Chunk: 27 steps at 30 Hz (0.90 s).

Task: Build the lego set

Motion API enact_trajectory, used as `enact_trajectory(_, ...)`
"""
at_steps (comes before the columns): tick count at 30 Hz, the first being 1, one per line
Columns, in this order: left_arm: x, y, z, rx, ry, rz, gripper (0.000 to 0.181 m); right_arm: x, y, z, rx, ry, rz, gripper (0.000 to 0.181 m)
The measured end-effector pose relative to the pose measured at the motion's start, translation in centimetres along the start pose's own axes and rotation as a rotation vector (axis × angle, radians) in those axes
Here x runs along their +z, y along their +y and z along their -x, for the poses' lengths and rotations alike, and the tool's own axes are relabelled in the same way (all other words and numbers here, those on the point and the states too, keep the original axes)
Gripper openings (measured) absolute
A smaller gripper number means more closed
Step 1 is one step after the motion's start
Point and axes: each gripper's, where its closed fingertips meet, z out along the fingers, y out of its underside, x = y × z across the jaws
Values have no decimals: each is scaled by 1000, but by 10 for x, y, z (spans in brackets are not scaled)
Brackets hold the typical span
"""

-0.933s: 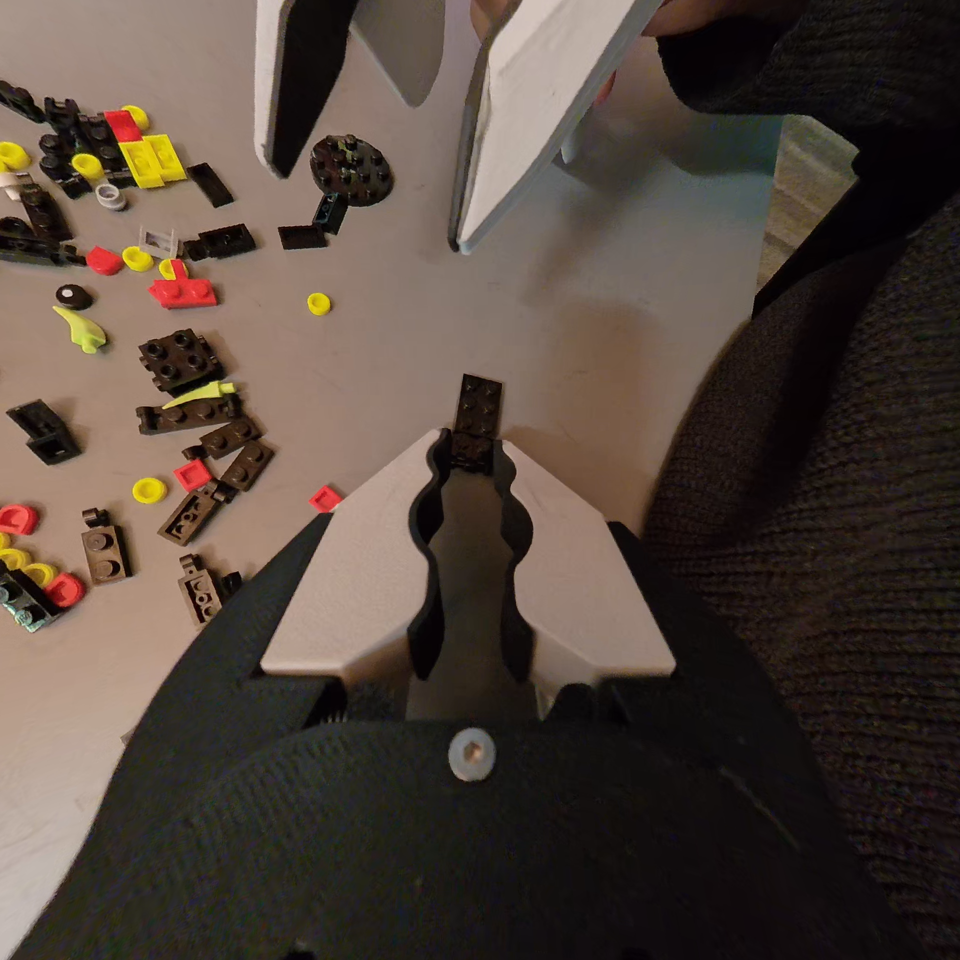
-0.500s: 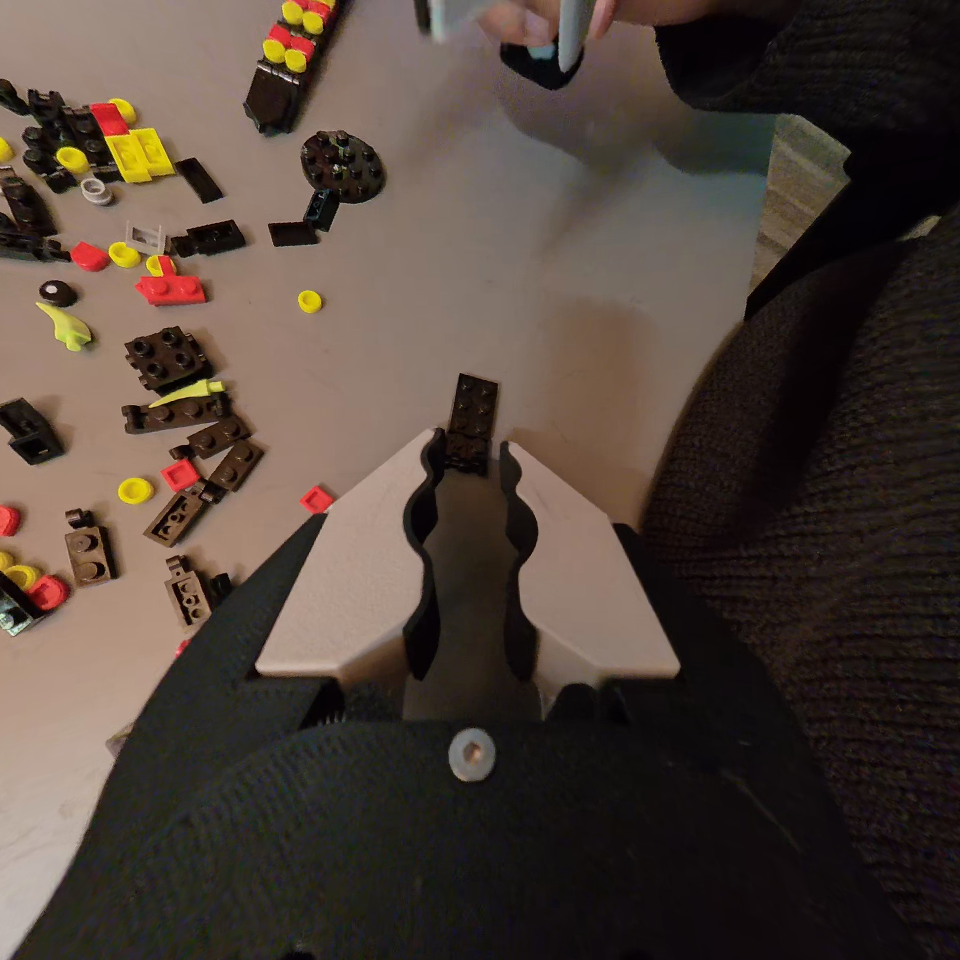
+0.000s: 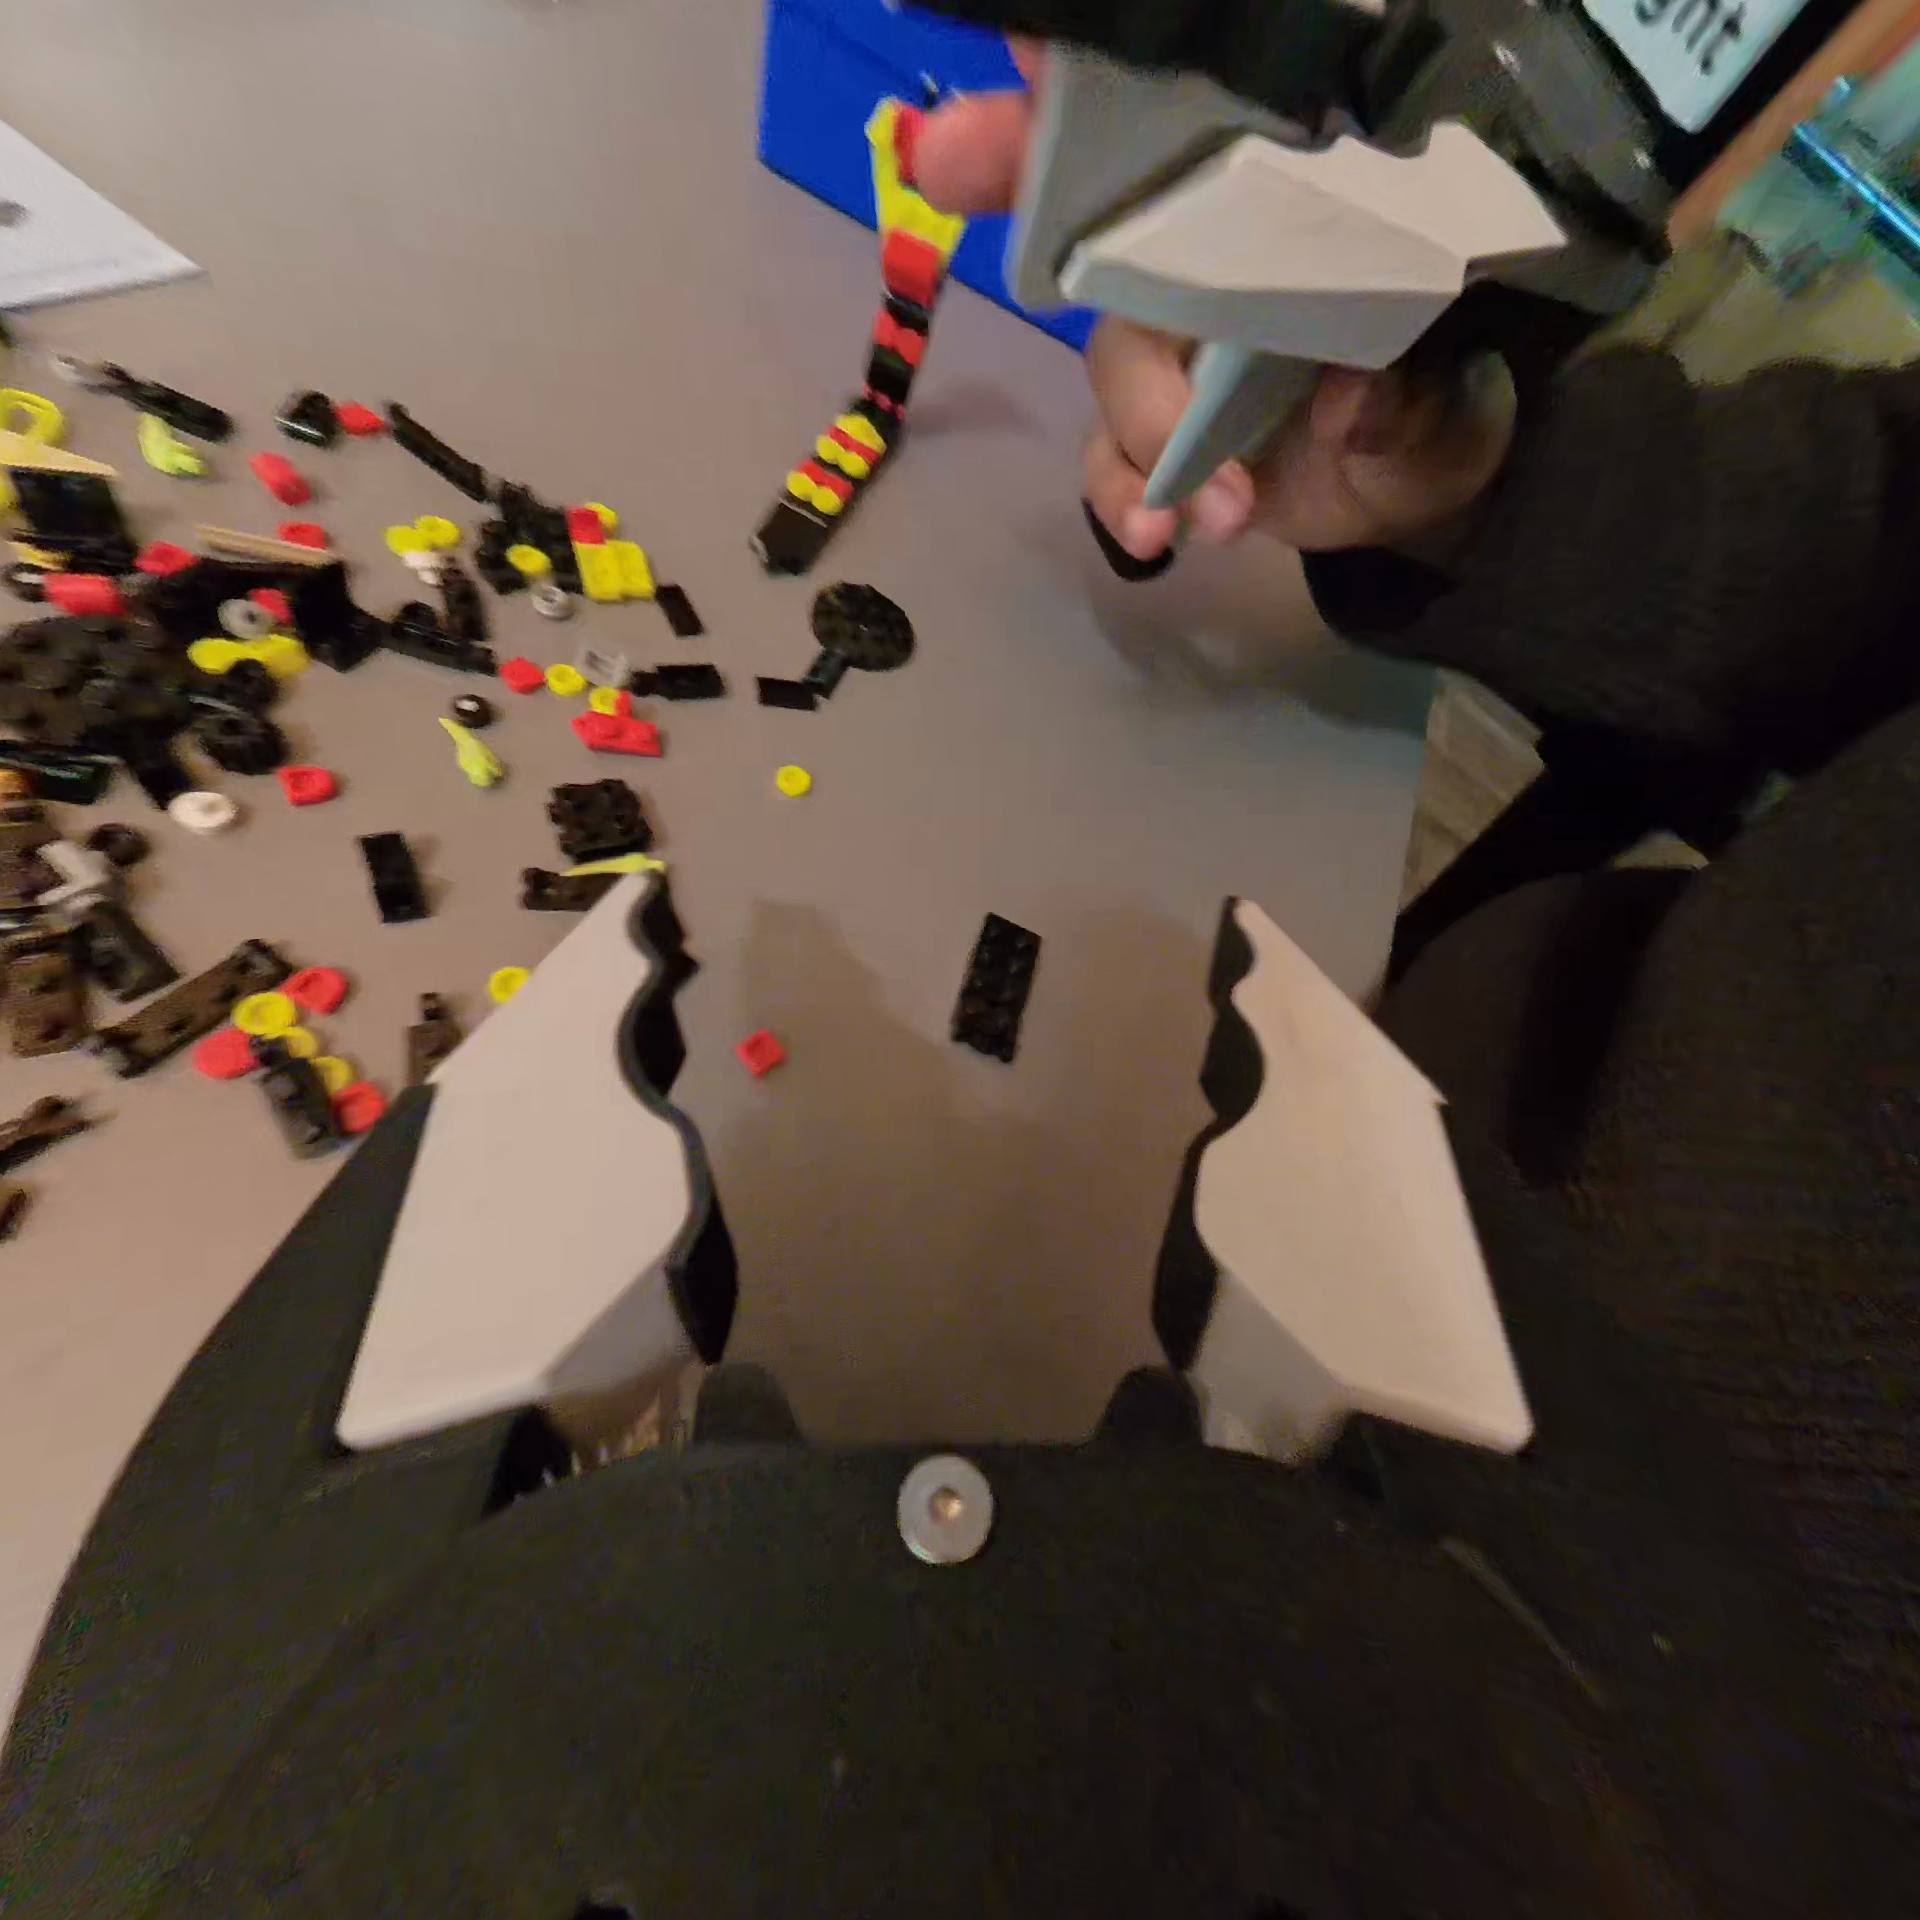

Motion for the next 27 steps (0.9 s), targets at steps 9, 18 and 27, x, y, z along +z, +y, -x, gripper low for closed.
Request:
enact_trajectory(9,-11,-25,18,77,-147,-100,118,-18,-9,-18,-156,236,-30,0)
enact_trajectory(18,8,-33,18,84,-96,-69,36,-20,50,-8,-120,194,226,46)
enact_trajectory(27,15,-45,16,-9,-27,-116,9,-29,77,1,-66,139,328,61)
